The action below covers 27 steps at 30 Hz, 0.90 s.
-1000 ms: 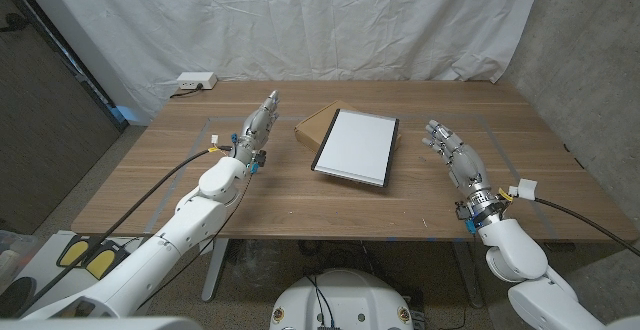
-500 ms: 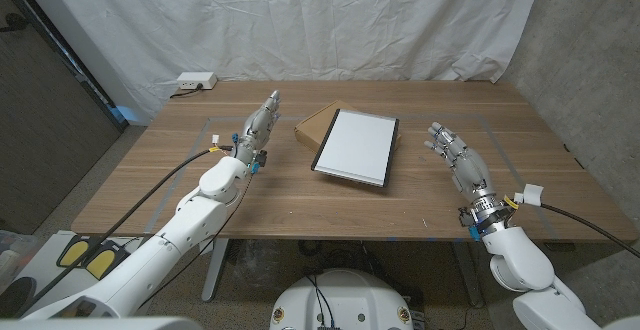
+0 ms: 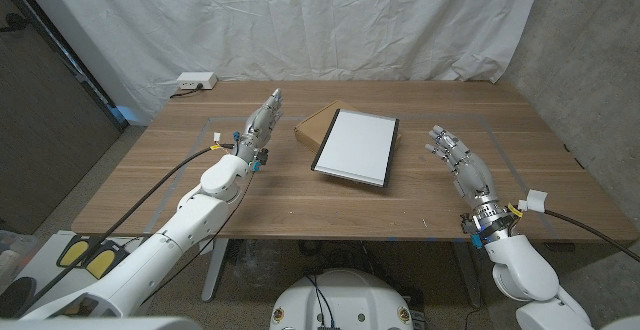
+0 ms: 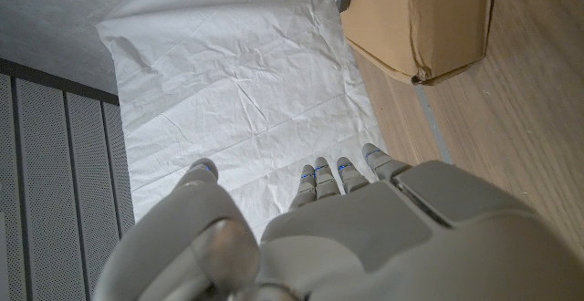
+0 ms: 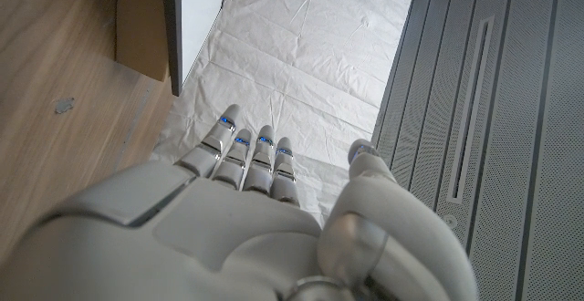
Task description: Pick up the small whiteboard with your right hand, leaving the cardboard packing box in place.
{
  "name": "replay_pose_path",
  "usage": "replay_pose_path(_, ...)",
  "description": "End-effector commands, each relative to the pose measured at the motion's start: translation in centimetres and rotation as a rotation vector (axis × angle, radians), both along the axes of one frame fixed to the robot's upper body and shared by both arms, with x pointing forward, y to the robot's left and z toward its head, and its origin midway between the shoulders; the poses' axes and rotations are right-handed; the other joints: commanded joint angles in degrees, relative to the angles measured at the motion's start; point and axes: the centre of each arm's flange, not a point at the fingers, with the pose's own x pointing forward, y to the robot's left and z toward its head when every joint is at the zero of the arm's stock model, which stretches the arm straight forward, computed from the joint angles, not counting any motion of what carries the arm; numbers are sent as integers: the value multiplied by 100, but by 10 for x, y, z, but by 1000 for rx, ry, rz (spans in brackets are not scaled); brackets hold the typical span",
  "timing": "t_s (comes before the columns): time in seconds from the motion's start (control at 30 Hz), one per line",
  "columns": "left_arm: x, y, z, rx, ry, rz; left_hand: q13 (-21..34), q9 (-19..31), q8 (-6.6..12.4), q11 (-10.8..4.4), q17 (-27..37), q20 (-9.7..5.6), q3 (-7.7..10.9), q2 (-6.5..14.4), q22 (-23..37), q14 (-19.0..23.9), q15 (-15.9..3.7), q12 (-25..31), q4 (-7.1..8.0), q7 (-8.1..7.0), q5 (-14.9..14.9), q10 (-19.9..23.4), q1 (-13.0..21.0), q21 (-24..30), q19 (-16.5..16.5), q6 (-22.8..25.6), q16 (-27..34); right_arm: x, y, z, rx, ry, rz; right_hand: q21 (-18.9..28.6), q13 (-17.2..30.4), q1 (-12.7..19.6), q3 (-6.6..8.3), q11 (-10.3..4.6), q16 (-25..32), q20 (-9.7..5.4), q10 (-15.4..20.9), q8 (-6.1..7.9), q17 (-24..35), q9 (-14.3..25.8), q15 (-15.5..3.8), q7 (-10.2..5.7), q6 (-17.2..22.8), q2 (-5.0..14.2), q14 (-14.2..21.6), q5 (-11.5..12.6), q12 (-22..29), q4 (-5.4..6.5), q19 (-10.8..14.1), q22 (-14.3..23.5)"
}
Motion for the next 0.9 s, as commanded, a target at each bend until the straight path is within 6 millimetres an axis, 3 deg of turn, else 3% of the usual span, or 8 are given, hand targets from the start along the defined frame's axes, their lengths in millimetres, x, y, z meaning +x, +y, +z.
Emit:
replay_pose_path(0.03, -2, 2, 1, -21, -8, -7, 1, 7, 3, -4, 19, -391, 7, 22, 9, 46, 2, 13, -33, 56, -17, 46, 69, 28, 29, 26, 41, -14, -1, -6, -15, -13, -2, -25, 25, 60, 2, 0, 22, -219, 49, -4, 22, 18, -15, 21, 48, -4, 47, -23, 9, -30, 46, 11)
replay_pose_path(0.47, -3, 5, 8, -13, -19, -3, 1, 8, 11, 1, 20, -358, 0, 29, 8, 33, 2, 8, -43, 65, -23, 50, 87, 3, -5, 56, 24, -40, 0, -14, -40, -41, -75, -51, 27, 81, 5, -17, 17, -218, 107, 18, 22, 19, -27, 1, 143, -6, 66, -25, 17, -47, 78, 12)
replay_pose_path(0.9, -3, 3, 11, -15, -33, -13, 1, 8, 11, 0, 20, -337, -9, 35, 8, 32, 5, 9, -48, 52, -28, 69, 98, -12, -20, 69, 14, -50, 4, -22, -24, -46, -74, -70, 28, 109, 8, -51, 23, -224, 159, 24, 19, 20, -73, -28, 204, -18, 118, -23, 25, -71, 129, 13)
